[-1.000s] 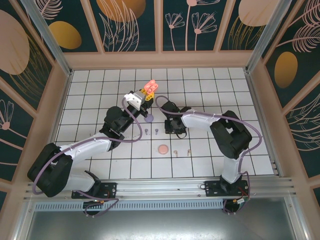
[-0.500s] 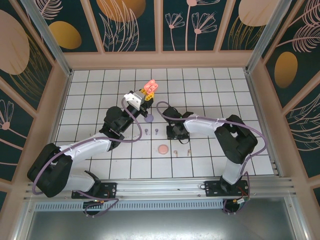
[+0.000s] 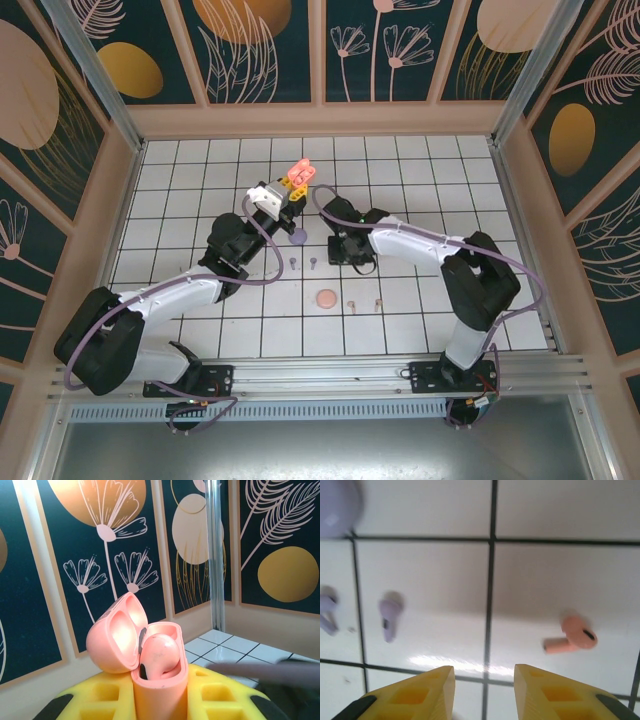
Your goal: Insert wireless bluetooth earbuds into charging case
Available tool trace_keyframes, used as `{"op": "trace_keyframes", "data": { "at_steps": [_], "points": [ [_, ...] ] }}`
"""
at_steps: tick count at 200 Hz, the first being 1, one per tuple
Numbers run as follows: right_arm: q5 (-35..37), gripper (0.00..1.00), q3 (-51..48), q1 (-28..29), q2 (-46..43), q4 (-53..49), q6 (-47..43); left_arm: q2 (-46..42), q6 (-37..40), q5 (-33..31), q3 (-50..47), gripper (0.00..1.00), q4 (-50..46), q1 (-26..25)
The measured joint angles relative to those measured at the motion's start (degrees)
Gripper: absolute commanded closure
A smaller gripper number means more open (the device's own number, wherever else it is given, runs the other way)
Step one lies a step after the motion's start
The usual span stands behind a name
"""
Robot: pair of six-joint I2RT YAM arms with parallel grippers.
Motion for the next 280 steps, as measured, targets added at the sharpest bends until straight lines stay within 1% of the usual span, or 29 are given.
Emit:
{"op": "trace_keyframes", "data": {
  "at_steps": [20,56,74,117,167,204,240,280],
  "points": [
    [0.76,0.63,1.79,-0.72,2.69,0.26,-0.13,-0.17,0.02,0.0,-0.07,1.0,0.02,0.0],
    [1.75,0.64,1.92,-1.64,8.04,0.15,-0.2,-0.44,0.0,0.0,-0.09,1.0,0.02,0.0],
    [2.19,0.64,1.92,-1.86,9.22,0.13,-0.52,-0.52,0.02,0.0,-0.11,1.0,0.02,0.0],
    [2.32,0.64,0.68,-1.86,8.66,1.4,-1.27,-0.55,0.0,0.0,-0.13,1.0,0.02,0.0],
    [2.32,0.64,-3.5,-1.84,5.97,4.35,-1.66,-0.55,-0.26,0.0,-0.13,1.0,0.04,0.0],
    [2.32,0.65,-5.95,-1.7,3.98,4.55,-1.66,-0.52,-0.39,0.0,-0.13,1.0,0.07,0.0],
    [2.32,0.66,-7.39,-1.36,2.51,2.95,-1.88,-0.44,-0.55,0.0,-0.13,1.0,0.52,0.0],
    [2.23,0.64,-6.88,-1.18,0.44,-1.03,-2.71,-0.31,-0.85,0.0,-0.13,1.0,0.85,0.0]
  ]
}}
